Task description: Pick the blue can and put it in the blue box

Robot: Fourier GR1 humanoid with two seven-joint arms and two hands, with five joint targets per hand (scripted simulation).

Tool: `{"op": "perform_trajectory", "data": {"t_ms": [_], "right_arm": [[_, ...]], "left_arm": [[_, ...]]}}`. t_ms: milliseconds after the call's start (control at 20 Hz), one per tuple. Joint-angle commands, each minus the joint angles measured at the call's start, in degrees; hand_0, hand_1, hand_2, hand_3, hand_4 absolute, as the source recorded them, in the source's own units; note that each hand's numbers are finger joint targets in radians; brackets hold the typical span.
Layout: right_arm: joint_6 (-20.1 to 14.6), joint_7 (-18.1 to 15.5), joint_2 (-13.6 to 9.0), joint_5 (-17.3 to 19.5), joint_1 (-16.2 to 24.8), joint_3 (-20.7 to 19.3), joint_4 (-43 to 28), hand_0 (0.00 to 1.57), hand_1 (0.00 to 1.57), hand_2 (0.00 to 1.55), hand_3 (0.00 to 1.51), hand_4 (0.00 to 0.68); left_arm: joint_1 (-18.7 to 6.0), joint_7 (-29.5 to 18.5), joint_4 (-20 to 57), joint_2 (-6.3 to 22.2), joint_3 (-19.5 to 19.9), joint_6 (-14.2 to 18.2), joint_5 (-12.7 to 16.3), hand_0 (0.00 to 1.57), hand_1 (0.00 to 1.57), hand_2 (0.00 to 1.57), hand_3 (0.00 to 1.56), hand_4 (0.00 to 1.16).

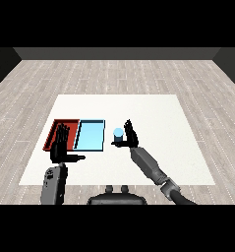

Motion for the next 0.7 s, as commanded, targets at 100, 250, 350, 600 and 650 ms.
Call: {"op": "perform_trajectory", "data": {"t_ms": [100,250,350,600,650], "right_arm": [[-4.74,0.49,0.00,-8.55,-4.00,7.60,0.84,0.00,0.00,0.00,0.00,0.000],[2.99,0.78,0.00,-3.46,-5.36,-0.72,7.13,0.00,0.00,0.00,0.00,0.000],[-0.55,0.69,0.00,-4.53,-3.01,4.11,4.07,0.00,0.00,0.00,0.00,0.000],[2.41,-0.48,0.00,-10.09,-7.95,5.46,10.63,0.00,0.00,0.00,0.00,0.000],[1.92,1.31,0.00,-9.05,-8.88,4.45,9.35,0.00,0.00,0.00,0.00,0.000]], "left_arm": [[-0.52,-1.64,2.14,-1.10,-0.83,1.06,-1.87,0.00,0.00,0.00,0.00,0.00],[-0.69,-5.72,5.03,0.06,0.41,-1.29,-1.14,0.00,0.00,0.00,0.00,0.00],[-1.44,-0.64,2.07,-1.25,-0.87,0.18,-0.09,0.00,0.00,0.00,0.00,0.00],[-0.64,4.14,-3.99,0.25,0.20,0.94,0.95,0.00,0.00,0.00,0.00,0.00],[1.42,-1.40,-0.26,-1.83,-1.32,0.57,-0.74,0.00,0.00,0.00,0.00,0.00]]}}
